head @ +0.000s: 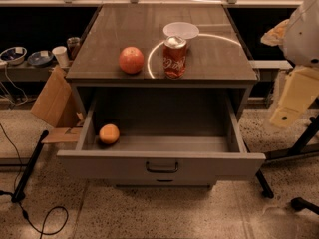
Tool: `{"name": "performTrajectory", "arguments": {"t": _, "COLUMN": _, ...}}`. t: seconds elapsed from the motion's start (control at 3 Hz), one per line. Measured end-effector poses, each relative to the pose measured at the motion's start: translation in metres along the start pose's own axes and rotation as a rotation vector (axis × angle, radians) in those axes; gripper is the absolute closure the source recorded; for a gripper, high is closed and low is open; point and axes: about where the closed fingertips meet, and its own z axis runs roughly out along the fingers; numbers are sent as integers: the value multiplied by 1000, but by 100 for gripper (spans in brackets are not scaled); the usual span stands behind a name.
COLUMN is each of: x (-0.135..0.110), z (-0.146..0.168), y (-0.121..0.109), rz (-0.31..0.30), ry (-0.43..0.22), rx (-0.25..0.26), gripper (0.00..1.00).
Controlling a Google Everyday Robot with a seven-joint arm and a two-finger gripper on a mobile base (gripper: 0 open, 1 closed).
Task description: Pick orange from top drawer and place on counter
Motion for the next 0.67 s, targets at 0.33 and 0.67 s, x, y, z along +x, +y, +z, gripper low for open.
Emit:
{"name": "performTrajectory", "arguments": {"t": 0.33, "x": -51, "z": 18, "y": 18, "rz": -45, "ry": -94, "rx": -40, "gripper": 0}}
{"name": "performTrajectory", "arguments": {"t": 0.67, "x": -113, "z": 41, "y": 33, "rz": -86, "ry": -175, "rx": -85, "gripper": 0}}
